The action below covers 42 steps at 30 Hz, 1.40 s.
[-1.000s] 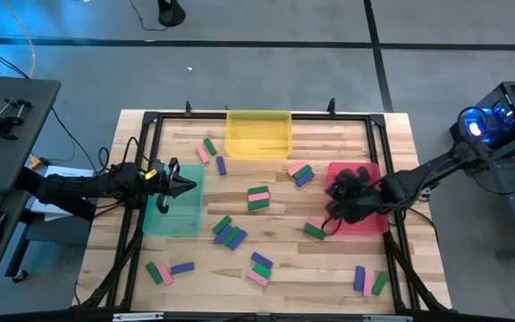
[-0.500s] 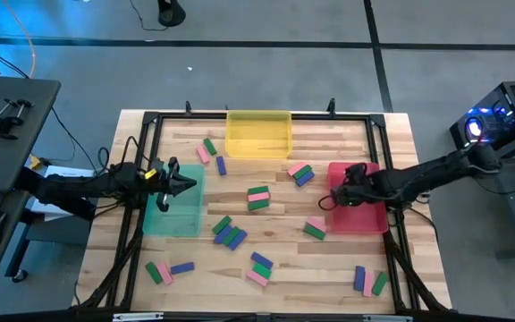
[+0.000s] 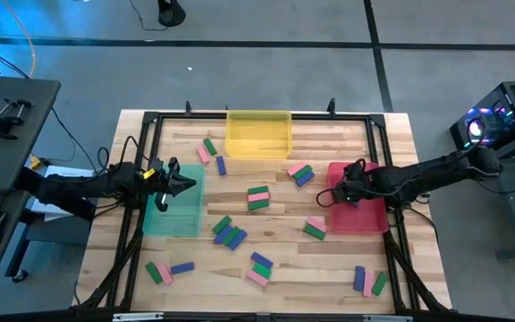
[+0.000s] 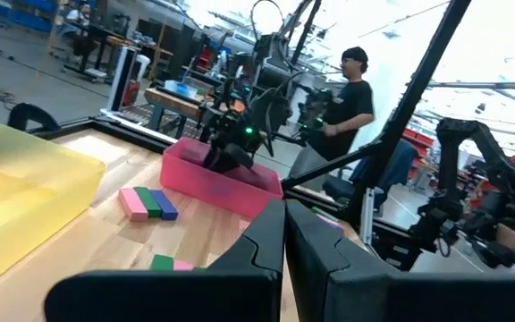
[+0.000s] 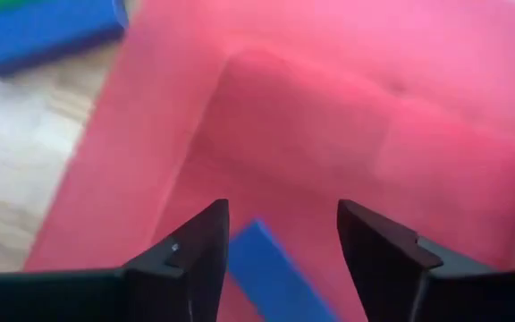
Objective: Sort blocks
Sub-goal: Put the pink block into the blue bin
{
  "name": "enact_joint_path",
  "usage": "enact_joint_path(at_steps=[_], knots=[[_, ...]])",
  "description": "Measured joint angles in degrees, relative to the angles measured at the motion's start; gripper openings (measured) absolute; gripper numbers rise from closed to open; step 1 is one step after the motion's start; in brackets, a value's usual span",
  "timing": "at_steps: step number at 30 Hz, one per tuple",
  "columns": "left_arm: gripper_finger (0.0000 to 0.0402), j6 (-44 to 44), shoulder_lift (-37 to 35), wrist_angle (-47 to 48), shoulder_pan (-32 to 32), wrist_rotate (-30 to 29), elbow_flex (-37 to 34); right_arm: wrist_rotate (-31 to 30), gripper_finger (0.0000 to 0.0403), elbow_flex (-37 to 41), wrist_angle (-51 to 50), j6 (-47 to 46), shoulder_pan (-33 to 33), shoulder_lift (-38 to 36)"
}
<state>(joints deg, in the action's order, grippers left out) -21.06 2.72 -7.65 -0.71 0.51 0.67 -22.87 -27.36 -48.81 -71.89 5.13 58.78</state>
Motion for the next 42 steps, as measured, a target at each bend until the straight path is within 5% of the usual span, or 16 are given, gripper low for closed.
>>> enact_joint_path(at_steps=[10,16,26,34,42], knots=[[0.0001,0.6,0.0,-9.1,0.0,-1.6,0.0,-25.3,0.0173,-9.9,2.4,5.3,15.1,0.0],[0.0,7.2,1.2,-12.9,2.5,-0.9,0.9,-39.4,0.0169,-11.3,24.8,26.4,25.5,0.4],[0.0,18.0,25.1,-10.2,18.8,-17.1,13.3,-36.9,0.0169,-11.2,53.5,54.2,30.7,10.0],[0.0,14.7,53.2,15.9,32.8,-34.0,37.2,-34.0,0.0169,-11.2,57.5,53.9,30.5,16.7],[0.0,9.8,75.3,29.6,37.7,-32.6,55.7,-33.5,0.0169,-11.1,57.6,52.7,30.5,20.0]])
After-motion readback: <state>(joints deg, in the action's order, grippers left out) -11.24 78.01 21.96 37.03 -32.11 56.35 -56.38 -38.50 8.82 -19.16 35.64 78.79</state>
